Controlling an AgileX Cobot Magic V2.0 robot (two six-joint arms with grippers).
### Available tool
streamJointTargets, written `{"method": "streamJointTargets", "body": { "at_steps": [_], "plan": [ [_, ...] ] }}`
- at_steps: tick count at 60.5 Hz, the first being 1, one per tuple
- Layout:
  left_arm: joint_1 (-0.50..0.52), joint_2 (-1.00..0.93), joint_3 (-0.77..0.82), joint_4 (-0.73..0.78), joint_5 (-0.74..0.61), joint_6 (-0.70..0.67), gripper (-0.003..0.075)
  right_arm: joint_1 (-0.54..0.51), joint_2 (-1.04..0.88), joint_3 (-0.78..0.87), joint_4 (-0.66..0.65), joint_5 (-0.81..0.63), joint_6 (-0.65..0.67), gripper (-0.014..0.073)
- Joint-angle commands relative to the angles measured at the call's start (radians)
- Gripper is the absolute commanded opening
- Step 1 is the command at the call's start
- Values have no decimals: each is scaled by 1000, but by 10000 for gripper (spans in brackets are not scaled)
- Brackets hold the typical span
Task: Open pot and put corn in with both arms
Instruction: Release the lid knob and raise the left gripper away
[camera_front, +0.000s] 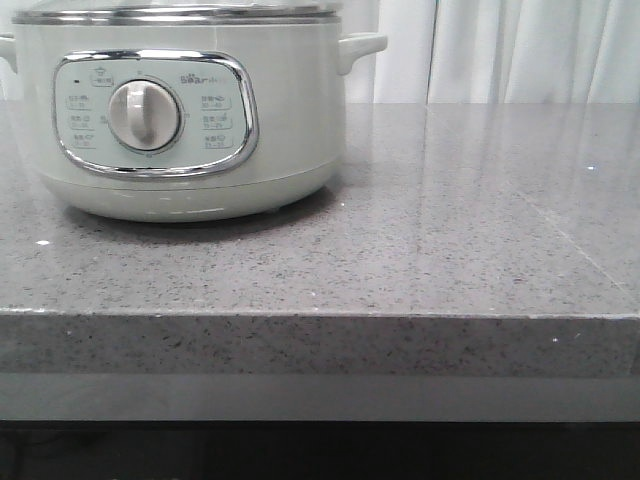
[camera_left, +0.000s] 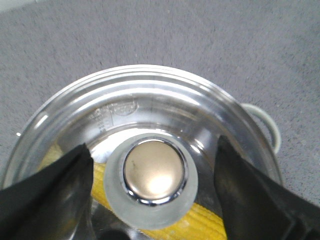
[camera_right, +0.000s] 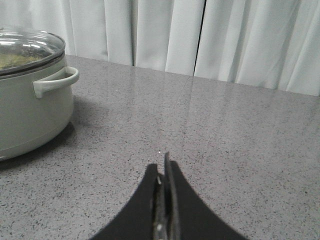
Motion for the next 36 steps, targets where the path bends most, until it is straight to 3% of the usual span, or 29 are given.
{"method": "streamJointTargets", "body": {
  "at_steps": [1,10,21,36],
  "plan": [
    [-7,-91,-36,-15,-67,-2,420,3,6,-25,2,-82,-9,-67],
    [-7,-181,39,-15,-74,20,209,3,6,-25,2,-83,-9,-67],
    [-7,-327,257,-15,-170,24,-9,3,6,-25,2,-83,-9,-67],
    [-7,-617,610,-15,-383,24,-18,3,6,-25,2,-81,-9,-67]
  ]
}}
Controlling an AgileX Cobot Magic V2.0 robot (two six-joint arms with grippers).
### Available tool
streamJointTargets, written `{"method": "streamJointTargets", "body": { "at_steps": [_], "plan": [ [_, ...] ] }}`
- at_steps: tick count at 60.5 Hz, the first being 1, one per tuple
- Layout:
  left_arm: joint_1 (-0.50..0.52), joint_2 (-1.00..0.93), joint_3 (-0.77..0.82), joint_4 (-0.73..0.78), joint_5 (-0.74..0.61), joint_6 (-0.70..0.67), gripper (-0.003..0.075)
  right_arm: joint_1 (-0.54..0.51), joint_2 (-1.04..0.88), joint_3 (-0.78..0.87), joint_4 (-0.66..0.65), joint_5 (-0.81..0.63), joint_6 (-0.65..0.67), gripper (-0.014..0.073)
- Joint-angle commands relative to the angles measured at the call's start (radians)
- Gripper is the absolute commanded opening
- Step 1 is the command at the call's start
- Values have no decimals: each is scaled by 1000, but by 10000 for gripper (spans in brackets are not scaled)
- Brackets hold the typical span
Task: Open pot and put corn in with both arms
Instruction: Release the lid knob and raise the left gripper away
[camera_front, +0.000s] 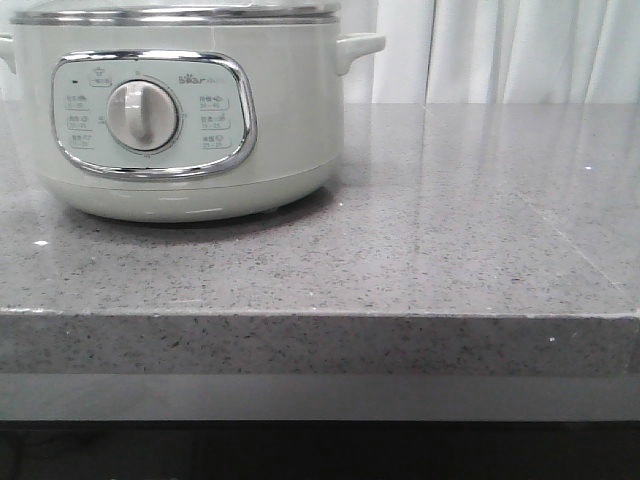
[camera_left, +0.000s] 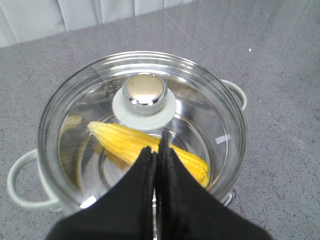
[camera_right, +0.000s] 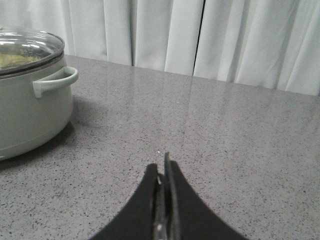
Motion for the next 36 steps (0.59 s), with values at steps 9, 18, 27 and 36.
{"method": "streamJointTargets", "body": {
  "at_steps": [9,18,27,36],
  "plan": [
    [-7,-289,299,-18,-309,0,-18,3,6,-25,2,-80,-9,-67],
    [-7,-487,518,-20,-448,0,-18,3,6,-25,2,-79,-9,-67],
    [-7,-653,665,-22,-503,0,-18,3,6,-25,2,-78,-9,-67],
    [-7,-766,742,-22,-499,0,-18,3,6,-25,2,-76,-9,-67]
  ]
}}
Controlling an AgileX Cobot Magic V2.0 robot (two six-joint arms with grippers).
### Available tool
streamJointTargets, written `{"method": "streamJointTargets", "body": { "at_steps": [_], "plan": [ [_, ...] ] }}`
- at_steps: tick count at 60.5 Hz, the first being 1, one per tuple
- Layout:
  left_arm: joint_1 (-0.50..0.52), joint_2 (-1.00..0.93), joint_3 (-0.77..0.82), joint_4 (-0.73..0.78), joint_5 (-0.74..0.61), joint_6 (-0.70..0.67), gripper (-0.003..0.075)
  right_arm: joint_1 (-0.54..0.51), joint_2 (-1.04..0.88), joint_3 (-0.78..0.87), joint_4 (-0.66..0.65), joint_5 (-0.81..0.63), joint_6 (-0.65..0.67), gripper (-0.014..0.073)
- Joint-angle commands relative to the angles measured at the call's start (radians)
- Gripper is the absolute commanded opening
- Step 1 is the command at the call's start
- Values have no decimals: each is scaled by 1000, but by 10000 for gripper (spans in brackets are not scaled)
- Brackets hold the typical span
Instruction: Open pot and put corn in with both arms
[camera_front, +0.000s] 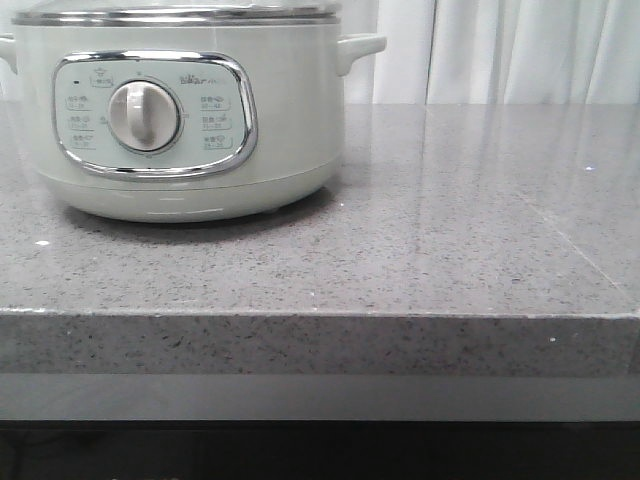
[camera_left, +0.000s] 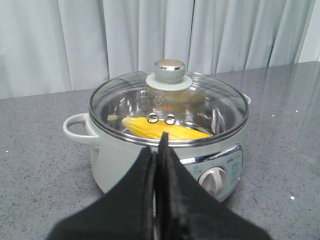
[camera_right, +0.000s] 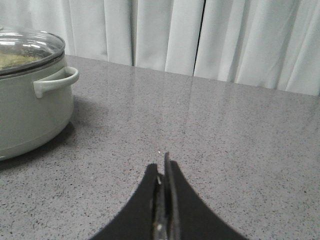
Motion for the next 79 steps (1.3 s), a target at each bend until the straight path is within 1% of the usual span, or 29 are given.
{"method": "streamJointTargets", "body": {
  "at_steps": [1,28,44,48,51,56,58,60,70,79],
  "plan": [
    [-7,-44,6,-19,-93,0,-18,3,6,-25,2,-76,-7,-67],
    [-7,-61,64,-19,-91,0,-18,3,6,-25,2,-75,-7,-67],
    [-7,-61,70,-19,-97,0,-18,3,6,-25,2,-75,-7,-67],
    [-2,-74,85,19,-97,-8,-18,3,6,-25,2,-75,-7,-67],
    [11,-92,107,70,-99,-55,-18,3,6,-25,2,-75,-7,-67],
    [49,-143,149,149,-99,-170,-18,3,6,-25,2,-75,-7,-67],
    [75,-178,174,178,-99,-219,-18,3,6,-25,2,-75,-7,-67],
    [99,-210,196,185,-101,-238,-18,3,6,-25,2,-75,-7,-67],
    [225,-390,311,185,-101,-239,-18,3,6,-25,2,-75,-7,-67],
    [287,-382,396,183,-149,-239,-18,3,7,-25,2,-72,-7,-67]
  ]
}}
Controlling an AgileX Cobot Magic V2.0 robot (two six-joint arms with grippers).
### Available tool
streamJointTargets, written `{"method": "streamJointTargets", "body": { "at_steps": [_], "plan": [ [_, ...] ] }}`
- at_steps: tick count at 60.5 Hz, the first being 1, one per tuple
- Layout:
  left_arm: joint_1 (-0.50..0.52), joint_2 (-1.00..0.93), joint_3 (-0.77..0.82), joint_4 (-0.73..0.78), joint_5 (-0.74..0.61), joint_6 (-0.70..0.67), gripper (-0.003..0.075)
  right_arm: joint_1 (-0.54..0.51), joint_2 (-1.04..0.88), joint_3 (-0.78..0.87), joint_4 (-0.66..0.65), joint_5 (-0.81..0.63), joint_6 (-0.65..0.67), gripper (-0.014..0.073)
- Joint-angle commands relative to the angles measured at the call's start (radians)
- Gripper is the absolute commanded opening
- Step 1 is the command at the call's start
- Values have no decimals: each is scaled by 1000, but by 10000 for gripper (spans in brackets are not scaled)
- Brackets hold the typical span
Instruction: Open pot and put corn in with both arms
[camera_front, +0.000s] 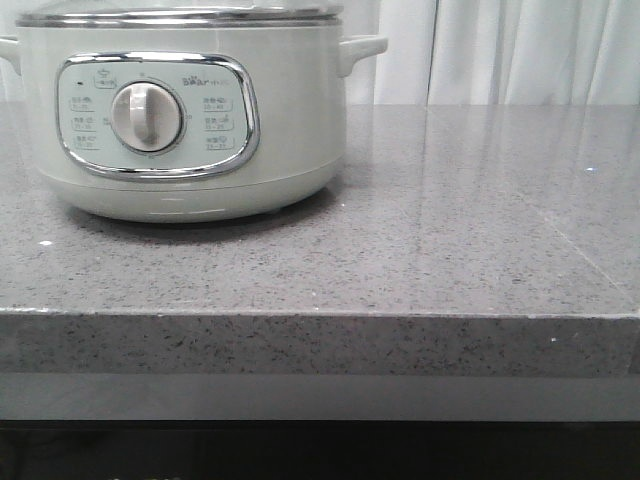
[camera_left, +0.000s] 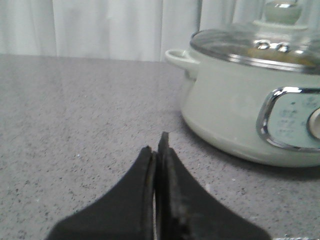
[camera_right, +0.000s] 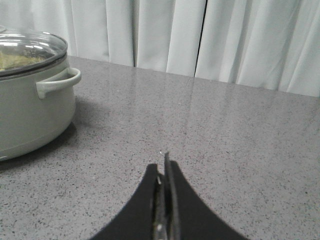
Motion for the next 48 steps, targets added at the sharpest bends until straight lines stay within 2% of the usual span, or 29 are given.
{"method": "streamJointTargets", "body": {
  "at_steps": [1,13,15,48],
  "plan": [
    [24,-19,17,-3,-113,-13,-18,3,7,-25,2,-72,-7,-67],
    [29,-27,152,-12,-229,-13,-18,3,8,-25,2,-70,-7,-67],
    [29,-27,146,-14,-187,-13,-18,3,8,-25,2,-68,-7,-67],
    [29,-25,148,-14,-210,-13,-18,3,8,-25,2,-68,-7,-67]
  ]
}}
